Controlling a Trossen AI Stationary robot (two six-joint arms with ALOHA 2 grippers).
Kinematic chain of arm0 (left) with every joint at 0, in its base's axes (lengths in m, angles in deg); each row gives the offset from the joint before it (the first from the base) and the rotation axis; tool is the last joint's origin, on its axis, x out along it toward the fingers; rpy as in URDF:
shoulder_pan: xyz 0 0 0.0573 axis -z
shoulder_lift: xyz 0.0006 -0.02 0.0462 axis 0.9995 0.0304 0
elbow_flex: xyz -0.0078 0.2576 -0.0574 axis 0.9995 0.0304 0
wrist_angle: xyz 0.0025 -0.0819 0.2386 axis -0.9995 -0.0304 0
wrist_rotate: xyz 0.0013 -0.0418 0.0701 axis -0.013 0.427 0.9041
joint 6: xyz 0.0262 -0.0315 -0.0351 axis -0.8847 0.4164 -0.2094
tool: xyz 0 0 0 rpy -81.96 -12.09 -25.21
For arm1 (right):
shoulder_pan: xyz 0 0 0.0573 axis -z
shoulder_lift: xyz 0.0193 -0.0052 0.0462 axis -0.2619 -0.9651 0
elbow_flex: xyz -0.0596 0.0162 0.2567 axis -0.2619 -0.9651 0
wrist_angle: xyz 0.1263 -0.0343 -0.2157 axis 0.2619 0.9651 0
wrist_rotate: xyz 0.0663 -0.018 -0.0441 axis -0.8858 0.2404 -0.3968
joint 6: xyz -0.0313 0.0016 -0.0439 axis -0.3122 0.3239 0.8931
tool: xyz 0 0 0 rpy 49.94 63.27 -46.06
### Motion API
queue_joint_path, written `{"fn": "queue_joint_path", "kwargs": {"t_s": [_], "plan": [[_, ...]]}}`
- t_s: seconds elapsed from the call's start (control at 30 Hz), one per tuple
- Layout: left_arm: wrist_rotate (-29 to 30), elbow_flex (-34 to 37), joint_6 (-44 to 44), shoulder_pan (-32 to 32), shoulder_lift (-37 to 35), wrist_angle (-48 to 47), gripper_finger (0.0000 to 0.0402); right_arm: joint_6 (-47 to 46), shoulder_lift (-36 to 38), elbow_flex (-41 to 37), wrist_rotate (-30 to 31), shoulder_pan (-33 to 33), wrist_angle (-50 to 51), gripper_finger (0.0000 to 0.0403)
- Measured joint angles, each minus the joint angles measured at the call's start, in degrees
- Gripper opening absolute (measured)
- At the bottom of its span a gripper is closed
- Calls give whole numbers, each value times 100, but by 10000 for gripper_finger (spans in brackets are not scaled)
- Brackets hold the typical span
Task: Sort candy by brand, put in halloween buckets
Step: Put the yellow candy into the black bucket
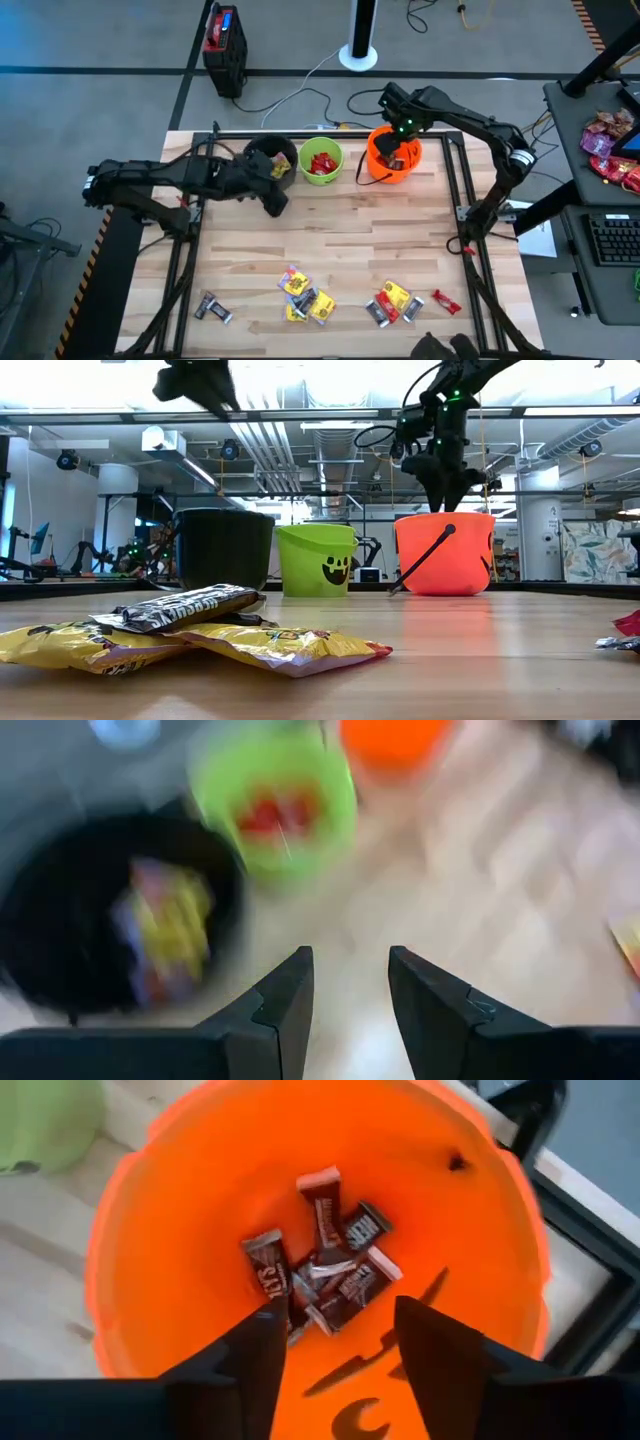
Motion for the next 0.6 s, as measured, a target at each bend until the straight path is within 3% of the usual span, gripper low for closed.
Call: {"fn": "queue_joint_path", "kwargs": {"t_s": [0.13,0.23,0.5,0.6], "plan": [[-2331,-359,772,179,259,-1439,115,180,73,0,-224,2,-241,205],[-3339,-334,1006,676,393,-1654,115,271,158,4,-431,0,-487,213],[-3773,159,912,2437,1011,-1313,115,292,177,4,-923,-21,-615,215],[-3676,426,564,2662,1280,-378,115,220,185,4,-1122,-97,-615,216]]}}
